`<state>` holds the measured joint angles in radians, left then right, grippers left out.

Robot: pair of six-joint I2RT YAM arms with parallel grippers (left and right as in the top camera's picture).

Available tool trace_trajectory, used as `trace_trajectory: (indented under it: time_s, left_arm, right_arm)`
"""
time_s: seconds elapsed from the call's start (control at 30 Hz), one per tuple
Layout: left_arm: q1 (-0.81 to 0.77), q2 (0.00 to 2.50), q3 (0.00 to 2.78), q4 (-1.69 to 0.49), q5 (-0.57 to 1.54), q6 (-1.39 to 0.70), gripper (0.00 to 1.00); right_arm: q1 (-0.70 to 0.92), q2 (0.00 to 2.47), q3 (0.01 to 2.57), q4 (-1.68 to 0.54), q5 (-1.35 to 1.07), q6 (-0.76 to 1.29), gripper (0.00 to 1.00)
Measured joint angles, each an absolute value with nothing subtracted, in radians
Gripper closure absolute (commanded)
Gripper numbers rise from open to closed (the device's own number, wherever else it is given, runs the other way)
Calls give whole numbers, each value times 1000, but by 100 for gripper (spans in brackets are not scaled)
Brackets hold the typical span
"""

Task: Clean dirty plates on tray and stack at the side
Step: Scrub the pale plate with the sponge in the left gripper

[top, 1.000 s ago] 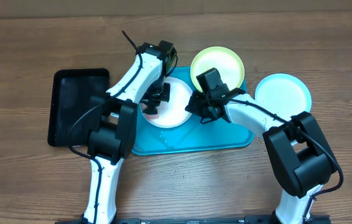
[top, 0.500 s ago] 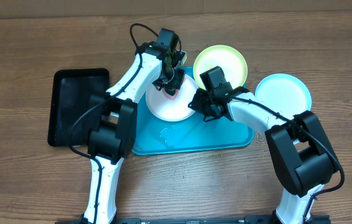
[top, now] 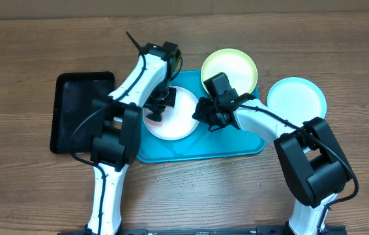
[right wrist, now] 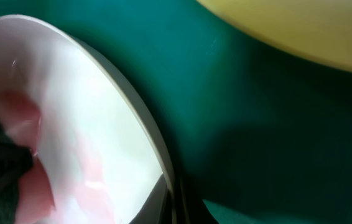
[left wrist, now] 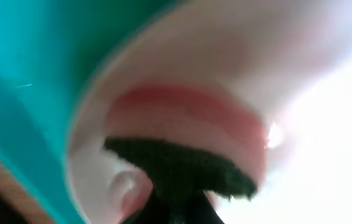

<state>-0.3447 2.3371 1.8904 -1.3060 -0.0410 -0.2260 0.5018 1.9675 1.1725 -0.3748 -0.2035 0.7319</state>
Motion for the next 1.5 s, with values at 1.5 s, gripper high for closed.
trace_trajectory:
  time_s: [1.5]
  left_arm:
    - [-341,2348,1876,-1027,436,-35,96]
  right_arm:
    - [486,1971,1173,-374,-201,737,96]
